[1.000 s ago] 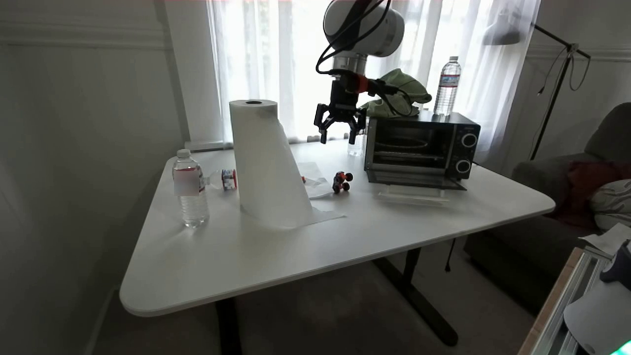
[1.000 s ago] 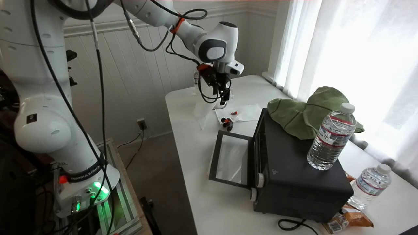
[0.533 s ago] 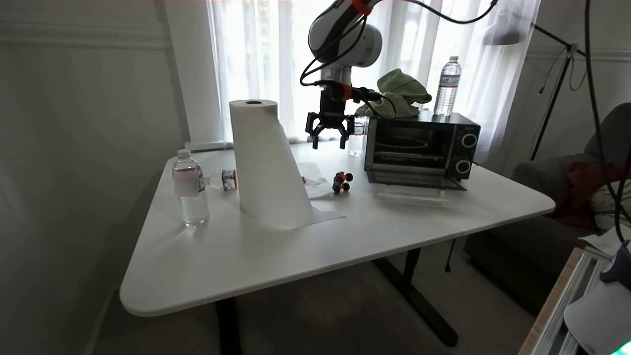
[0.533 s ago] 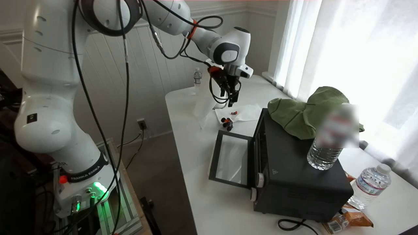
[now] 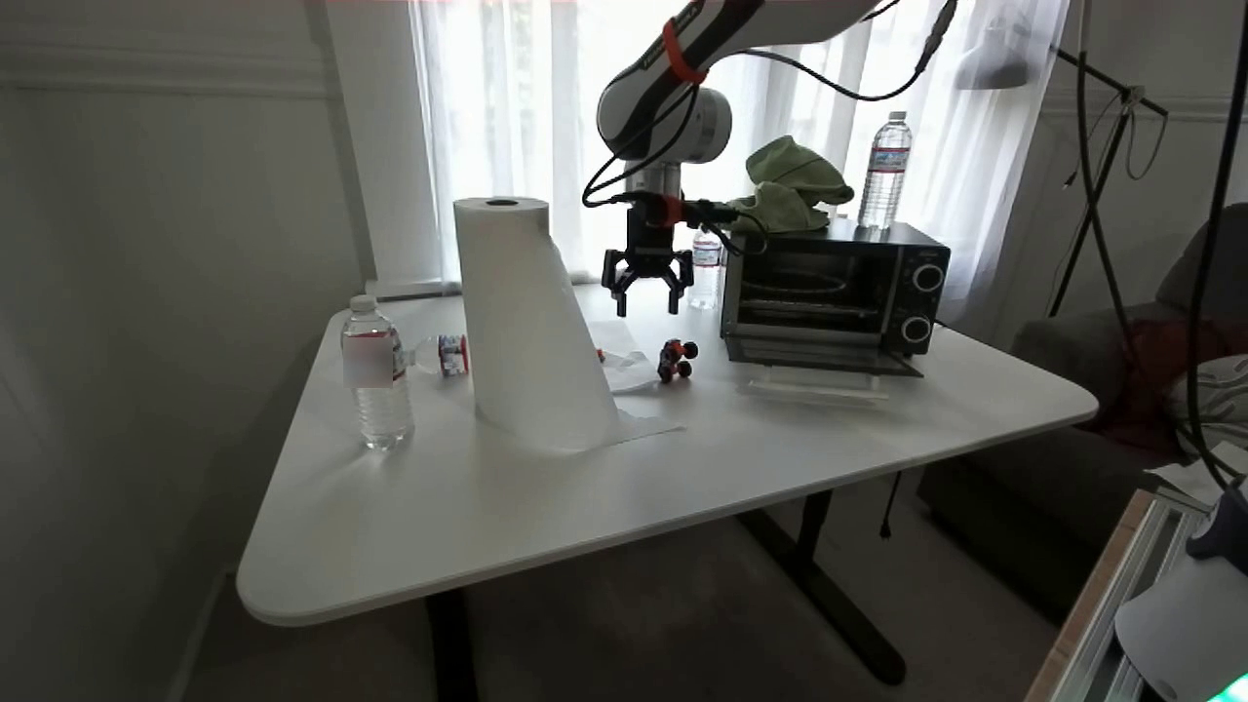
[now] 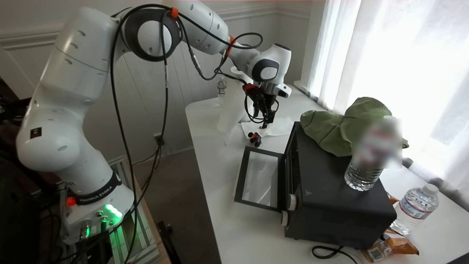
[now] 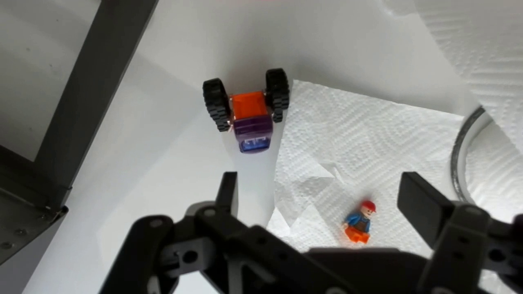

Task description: Put the brown object on top of the microwave

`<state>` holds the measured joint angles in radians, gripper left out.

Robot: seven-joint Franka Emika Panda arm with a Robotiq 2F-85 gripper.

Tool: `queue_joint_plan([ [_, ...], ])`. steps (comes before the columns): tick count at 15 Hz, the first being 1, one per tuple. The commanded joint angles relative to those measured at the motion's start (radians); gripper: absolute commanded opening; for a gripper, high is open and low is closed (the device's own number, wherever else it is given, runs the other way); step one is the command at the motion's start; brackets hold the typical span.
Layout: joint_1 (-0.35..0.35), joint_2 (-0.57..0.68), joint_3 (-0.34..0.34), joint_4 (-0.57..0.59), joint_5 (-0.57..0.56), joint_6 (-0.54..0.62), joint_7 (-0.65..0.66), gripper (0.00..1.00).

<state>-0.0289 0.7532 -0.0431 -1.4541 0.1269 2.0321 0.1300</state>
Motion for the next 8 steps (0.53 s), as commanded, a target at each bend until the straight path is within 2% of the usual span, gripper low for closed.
queue_joint_plan([
  [1, -0.003, 0.088, -0.007, 0.123, -0.036, -0.077, 0.000, 1.00],
  [8, -0.008, 0.183, -0.012, 0.250, -0.085, -0.195, -0.042, 1.00],
])
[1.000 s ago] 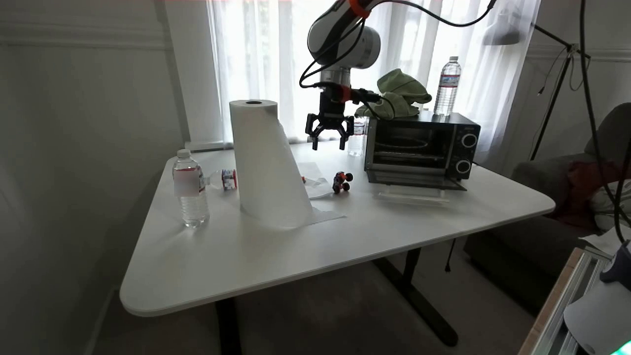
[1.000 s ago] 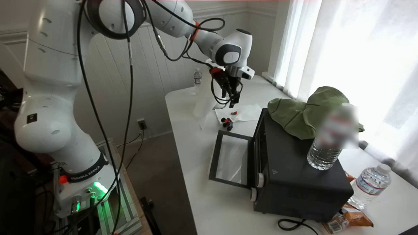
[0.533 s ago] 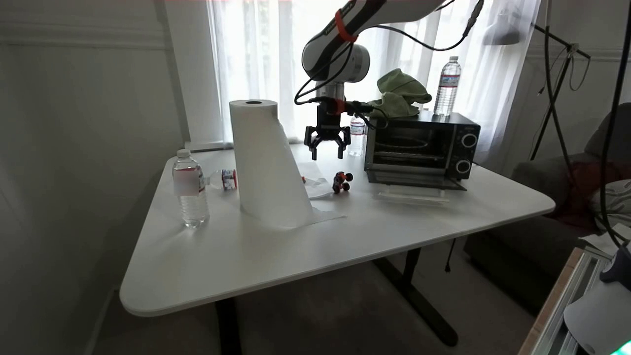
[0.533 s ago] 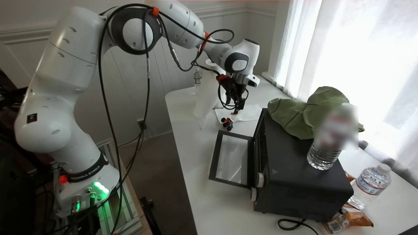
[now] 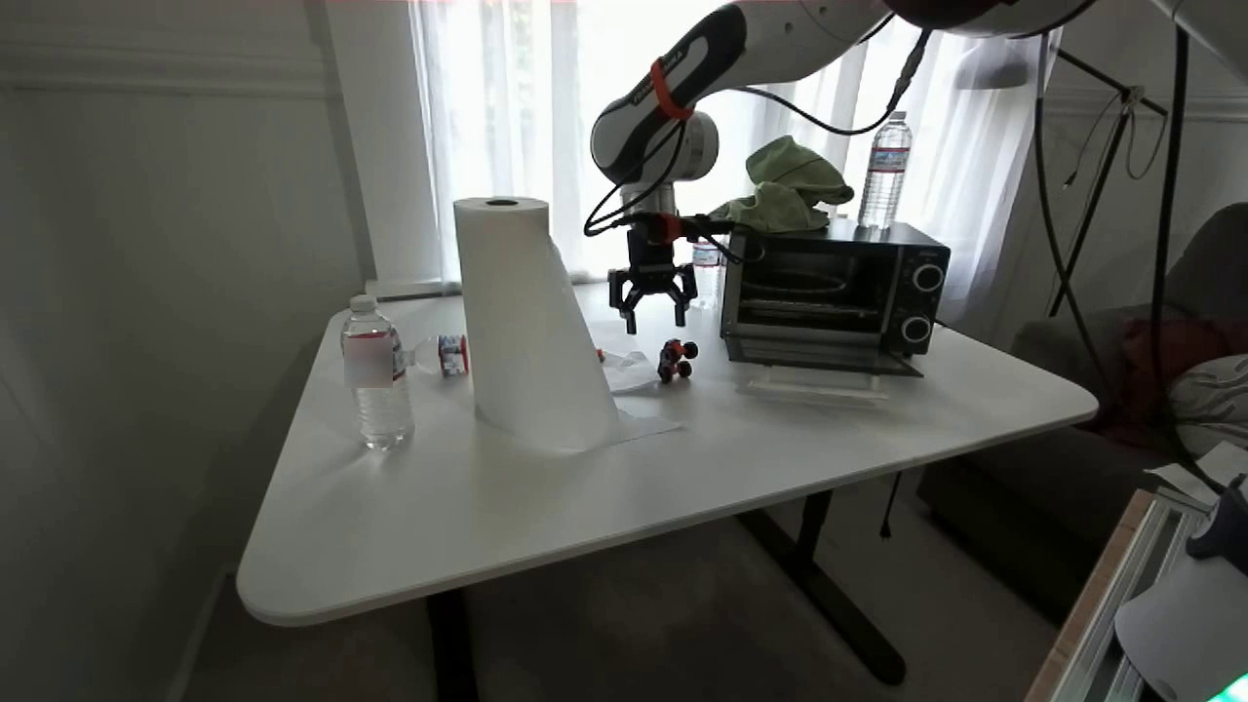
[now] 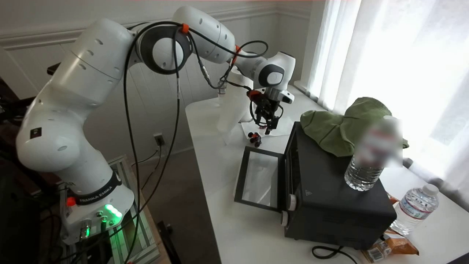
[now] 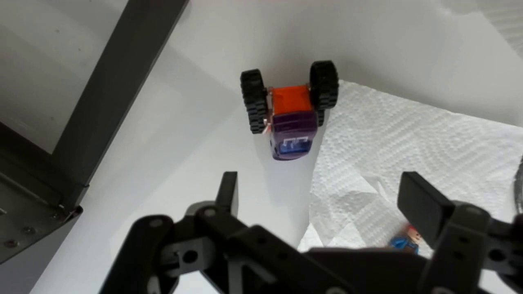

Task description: Put the brown object on top of the microwave

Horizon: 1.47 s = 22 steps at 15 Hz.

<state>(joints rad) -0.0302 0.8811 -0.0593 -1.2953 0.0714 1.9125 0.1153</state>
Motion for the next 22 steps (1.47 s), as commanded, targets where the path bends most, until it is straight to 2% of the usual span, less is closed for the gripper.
queue_joint_plan([
  [1, -0.007, 0.066, 0.005, 0.106, -0.032, -0.090, -0.034, 1.00],
  [4, -0.008, 0.098, 0.008, 0.152, -0.038, -0.138, -0.051, 0.99],
  [7, -0.007, 0.128, 0.008, 0.194, -0.041, -0.183, -0.060, 0.75],
  [9, -0.006, 0.149, 0.006, 0.222, -0.044, -0.220, -0.058, 0.68],
  [10, -0.006, 0.158, 0.006, 0.236, -0.046, -0.242, -0.059, 0.57],
  [12, -0.005, 0.175, 0.005, 0.261, -0.050, -0.271, -0.060, 0.56],
  [13, -0.005, 0.184, 0.004, 0.272, -0.054, -0.281, -0.060, 0.49],
  [14, -0.006, 0.191, 0.004, 0.283, -0.057, -0.296, -0.062, 0.48],
  [15, -0.006, 0.199, 0.004, 0.296, -0.060, -0.310, -0.062, 0.42],
  [18, -0.006, 0.215, 0.003, 0.326, -0.066, -0.340, -0.064, 0.09],
  [19, -0.007, 0.218, 0.003, 0.334, -0.067, -0.349, -0.064, 0.06],
  [22, -0.015, 0.196, 0.009, 0.329, -0.047, -0.349, -0.047, 0.08],
])
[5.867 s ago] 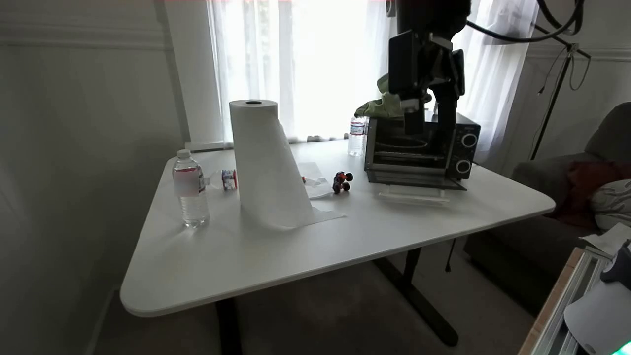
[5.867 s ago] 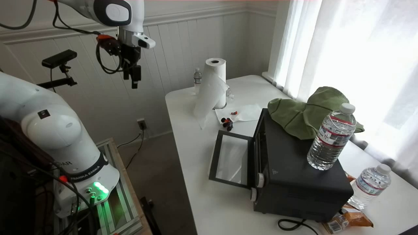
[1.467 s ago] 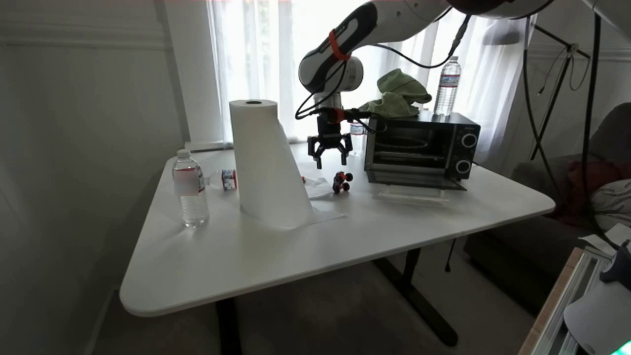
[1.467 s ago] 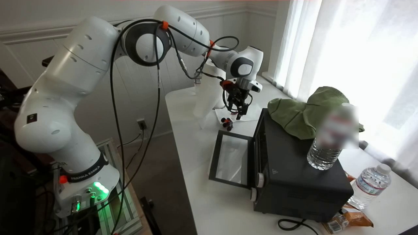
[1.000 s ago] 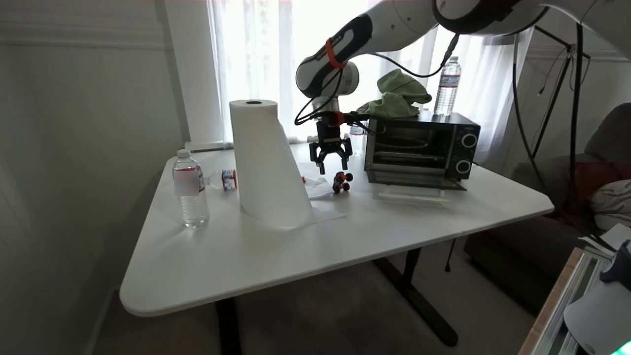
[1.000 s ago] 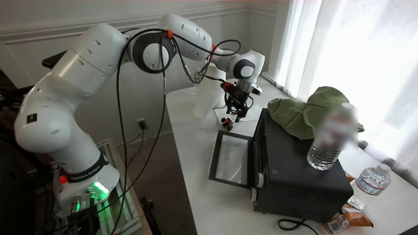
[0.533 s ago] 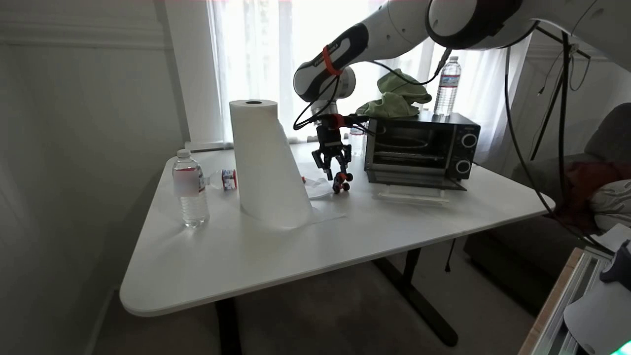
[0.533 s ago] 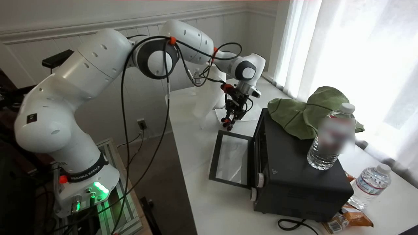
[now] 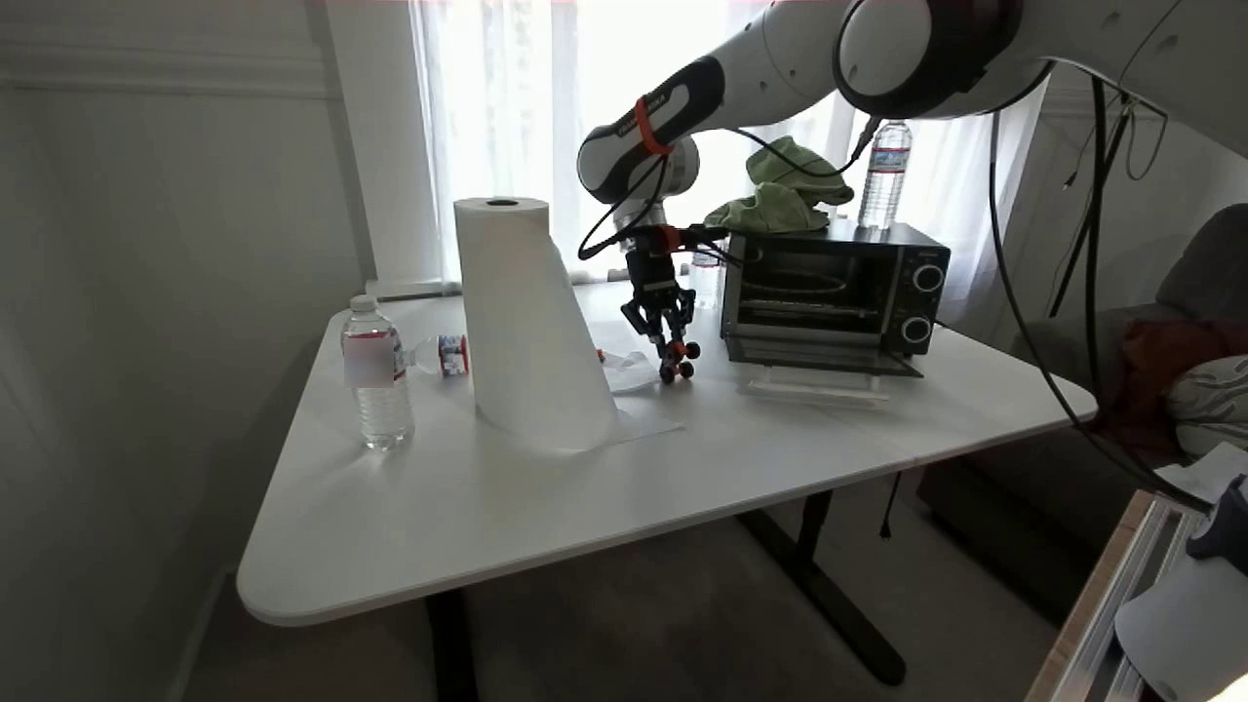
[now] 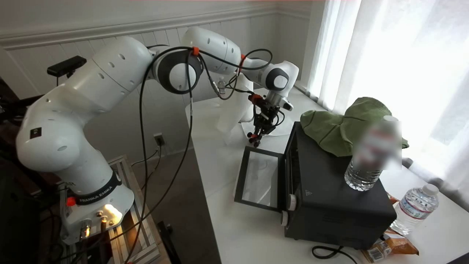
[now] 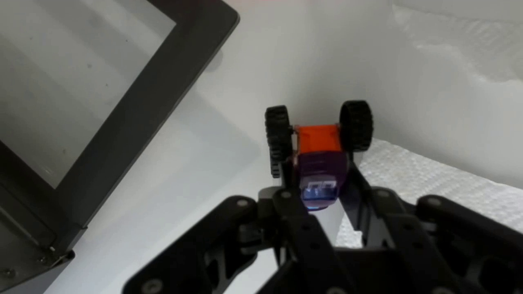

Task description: Put the brown object on top of the microwave

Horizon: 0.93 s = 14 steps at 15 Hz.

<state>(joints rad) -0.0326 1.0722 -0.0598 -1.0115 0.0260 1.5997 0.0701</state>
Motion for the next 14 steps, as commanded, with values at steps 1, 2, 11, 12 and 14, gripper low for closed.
queue_joint_plan([
  [1, -0.015, -0.018, 0.010, 0.028, 0.005, -0.021, 0.007, 0.08],
  [2, -0.011, -0.041, -0.002, 0.008, 0.014, -0.002, 0.021, 0.08],
  [11, -0.037, -0.330, -0.013, -0.292, 0.133, 0.245, 0.301, 0.08],
  [12, -0.038, -0.367, -0.023, -0.330, 0.136, 0.289, 0.325, 0.08],
  [14, -0.039, -0.437, -0.042, -0.410, 0.147, 0.382, 0.372, 0.08],
])
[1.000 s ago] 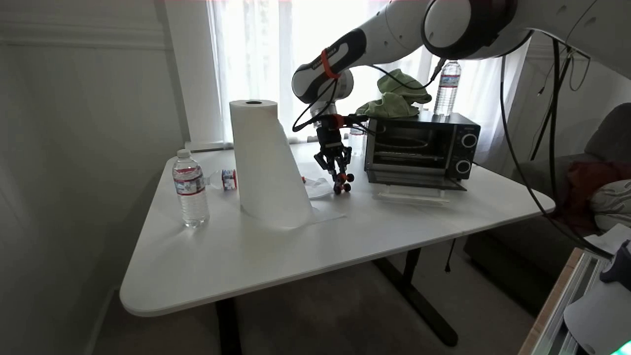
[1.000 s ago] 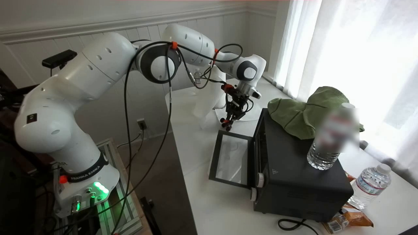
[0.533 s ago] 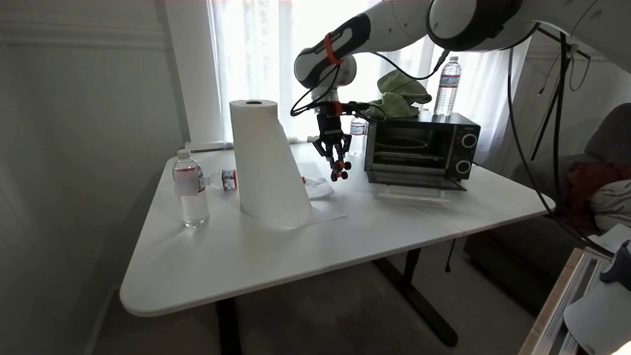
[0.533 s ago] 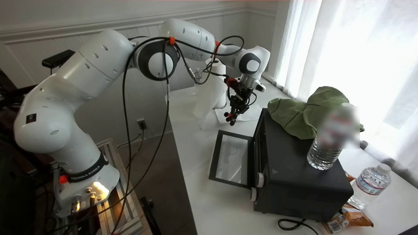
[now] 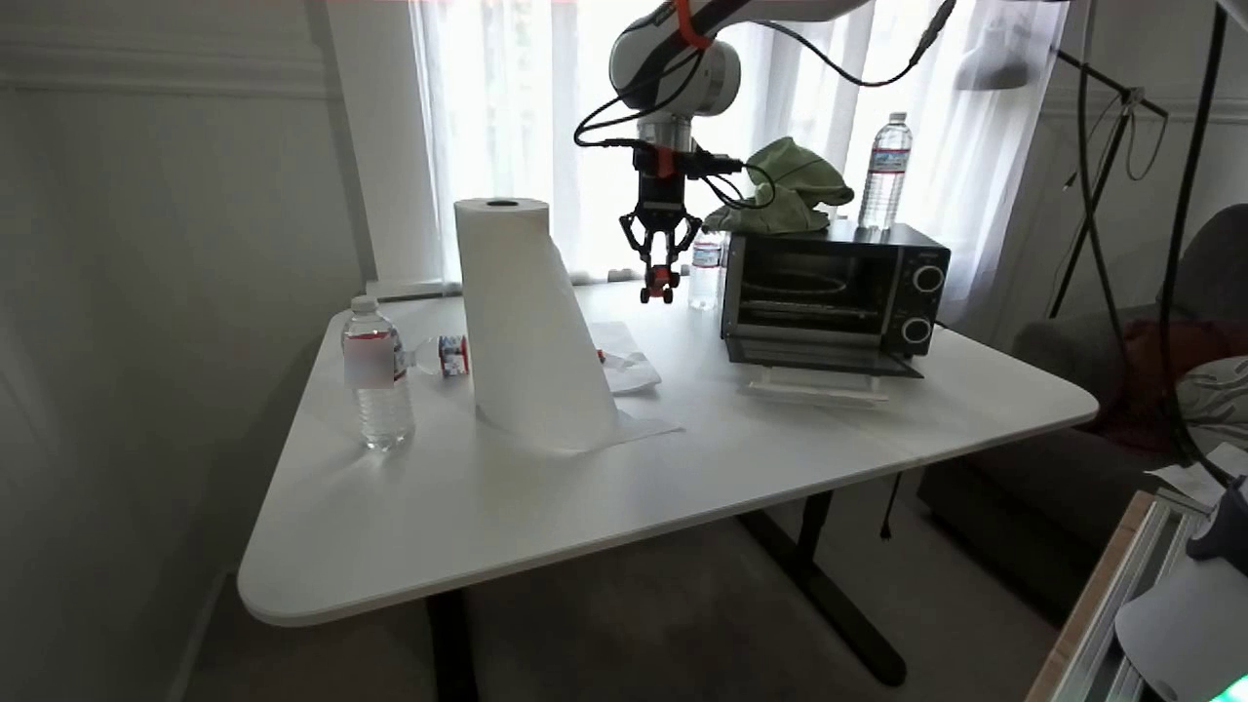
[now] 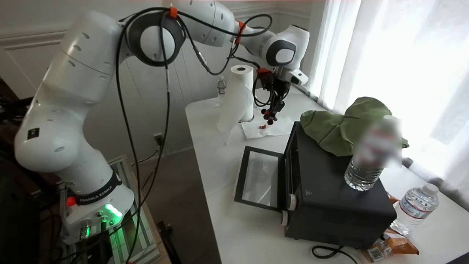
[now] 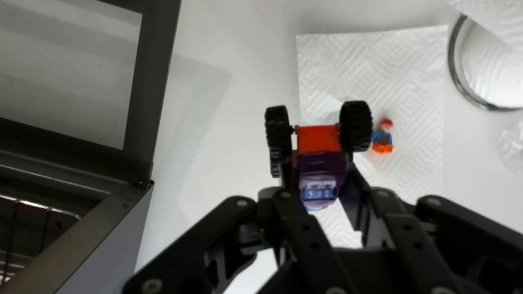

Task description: Put the brown object on top of the microwave

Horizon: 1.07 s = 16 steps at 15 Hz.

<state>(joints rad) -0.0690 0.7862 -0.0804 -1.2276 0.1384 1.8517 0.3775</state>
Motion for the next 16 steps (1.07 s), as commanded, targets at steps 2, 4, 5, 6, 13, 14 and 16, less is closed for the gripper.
queue_joint_plan([
  [2, 0.001, -0.219, -0.042, -0.276, 0.039, 0.229, 0.111, 0.08],
  [4, 0.012, -0.285, -0.067, -0.359, 0.030, 0.331, 0.166, 0.08],
  [5, 0.022, -0.317, -0.081, -0.401, 0.016, 0.386, 0.198, 0.08],
  [6, 0.032, -0.351, -0.096, -0.444, 0.002, 0.438, 0.233, 0.08],
  [13, 0.158, -0.587, -0.230, -0.767, -0.312, 0.721, 0.609, 0.08],
  [14, 0.177, -0.626, -0.249, -0.814, -0.395, 0.740, 0.684, 0.08],
  [16, 0.268, -0.706, -0.342, -0.908, -0.557, 0.765, 0.833, 0.08],
])
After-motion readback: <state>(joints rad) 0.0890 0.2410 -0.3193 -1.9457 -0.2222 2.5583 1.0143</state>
